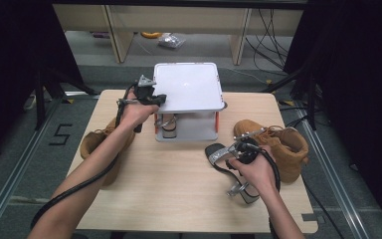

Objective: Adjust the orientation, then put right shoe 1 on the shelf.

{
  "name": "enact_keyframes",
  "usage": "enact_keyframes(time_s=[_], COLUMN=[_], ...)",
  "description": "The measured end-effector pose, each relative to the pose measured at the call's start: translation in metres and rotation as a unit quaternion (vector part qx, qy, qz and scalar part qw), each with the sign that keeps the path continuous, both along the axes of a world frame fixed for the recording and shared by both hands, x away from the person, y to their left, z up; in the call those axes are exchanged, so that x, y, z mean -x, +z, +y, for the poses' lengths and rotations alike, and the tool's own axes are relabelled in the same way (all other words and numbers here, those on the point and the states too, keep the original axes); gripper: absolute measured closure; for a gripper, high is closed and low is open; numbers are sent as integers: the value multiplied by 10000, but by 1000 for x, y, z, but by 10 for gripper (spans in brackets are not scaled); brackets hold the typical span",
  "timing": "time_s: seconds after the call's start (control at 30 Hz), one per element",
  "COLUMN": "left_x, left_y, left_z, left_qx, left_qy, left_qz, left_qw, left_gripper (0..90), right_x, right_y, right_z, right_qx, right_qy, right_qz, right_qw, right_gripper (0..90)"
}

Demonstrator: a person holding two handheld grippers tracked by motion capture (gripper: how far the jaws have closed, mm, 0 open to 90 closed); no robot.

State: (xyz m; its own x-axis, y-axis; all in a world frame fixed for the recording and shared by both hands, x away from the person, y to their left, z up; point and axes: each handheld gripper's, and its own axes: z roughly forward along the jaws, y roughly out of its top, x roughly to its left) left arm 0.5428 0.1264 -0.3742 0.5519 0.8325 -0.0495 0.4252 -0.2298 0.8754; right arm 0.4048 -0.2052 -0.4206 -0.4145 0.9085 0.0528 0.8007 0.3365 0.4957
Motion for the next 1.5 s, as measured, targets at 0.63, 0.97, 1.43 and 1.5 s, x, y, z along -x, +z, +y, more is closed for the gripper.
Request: enact_keyframes(time_s=[0.63, 0.97, 1.43, 1.5], left_x=[-1, -2, -2, -2], left_y=[0, 0, 0, 0], left_z=[1, 1, 2, 2], left_qx=[34, 24, 60, 44], left_qy=[-46, -78, -83, -85], left_qz=[2, 20, 37, 33], left_qw=[10000, 10000, 9999, 9999], left_gripper=[896, 896, 896, 896], right_x=[-14, -28, -41, -42], right_y=[-15, -35, -45, -47], right_z=[-18, -15, -5, -3], right_qx=[557, 692, 1107, 1153], right_qy=[468, 696, 1045, 1055], right_qz=[1161, 1616, 1968, 1989], right_qw=[9906, 9820, 9686, 9675], right_gripper=[355, 338, 366, 366])
